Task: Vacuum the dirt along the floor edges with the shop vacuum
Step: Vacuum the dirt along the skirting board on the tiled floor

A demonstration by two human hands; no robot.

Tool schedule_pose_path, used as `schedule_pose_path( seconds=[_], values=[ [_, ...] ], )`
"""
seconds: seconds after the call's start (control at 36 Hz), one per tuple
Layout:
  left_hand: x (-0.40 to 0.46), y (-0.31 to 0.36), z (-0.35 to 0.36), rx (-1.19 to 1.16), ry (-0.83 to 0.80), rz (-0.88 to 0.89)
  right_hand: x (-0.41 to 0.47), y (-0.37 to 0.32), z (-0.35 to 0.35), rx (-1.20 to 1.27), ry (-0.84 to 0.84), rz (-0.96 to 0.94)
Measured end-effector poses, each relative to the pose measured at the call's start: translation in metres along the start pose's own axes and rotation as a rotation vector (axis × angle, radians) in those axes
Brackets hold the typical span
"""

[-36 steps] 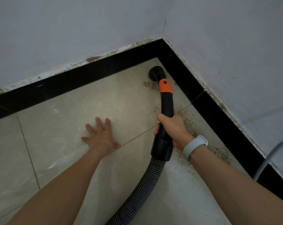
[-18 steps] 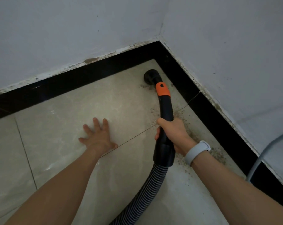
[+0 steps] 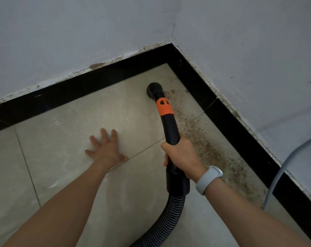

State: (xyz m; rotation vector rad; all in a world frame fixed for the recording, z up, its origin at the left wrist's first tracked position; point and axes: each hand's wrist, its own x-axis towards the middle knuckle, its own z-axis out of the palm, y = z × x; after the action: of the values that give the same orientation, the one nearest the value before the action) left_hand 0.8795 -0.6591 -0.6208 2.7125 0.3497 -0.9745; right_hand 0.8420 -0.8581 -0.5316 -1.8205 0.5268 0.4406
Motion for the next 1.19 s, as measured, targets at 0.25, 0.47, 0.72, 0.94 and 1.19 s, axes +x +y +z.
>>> schedule_pose_path(
  seconds=[0.25, 0.47, 0.72, 0.94, 1.19],
  values=[
    [0.001, 0.001, 0.001, 0.004, -0.001, -0.003, -0.001, 0.007, -0.002, 0.033, 0.122, 0.022],
    [-0.001, 0.009, -0.015, -0.240, 0.053, 0.034, -0.007, 0.013, 0.006, -0.074, 0.092, 0.002],
    [-0.044, 0.107, -0.049, -1.253, -0.218, 0.210, -0.008, 0.015, 0.024, -0.346, 0.088, -0.051],
    [-0.011, 0.129, -0.060, -1.025, -0.132, 0.264, 0.016, -0.003, 0.034, -0.316, 0.086, -0.048],
    [0.026, 0.155, -0.087, -0.831, -0.135, 0.336, 0.060, -0.019, 0.027, -0.229, 0.130, -0.036]
  ],
)
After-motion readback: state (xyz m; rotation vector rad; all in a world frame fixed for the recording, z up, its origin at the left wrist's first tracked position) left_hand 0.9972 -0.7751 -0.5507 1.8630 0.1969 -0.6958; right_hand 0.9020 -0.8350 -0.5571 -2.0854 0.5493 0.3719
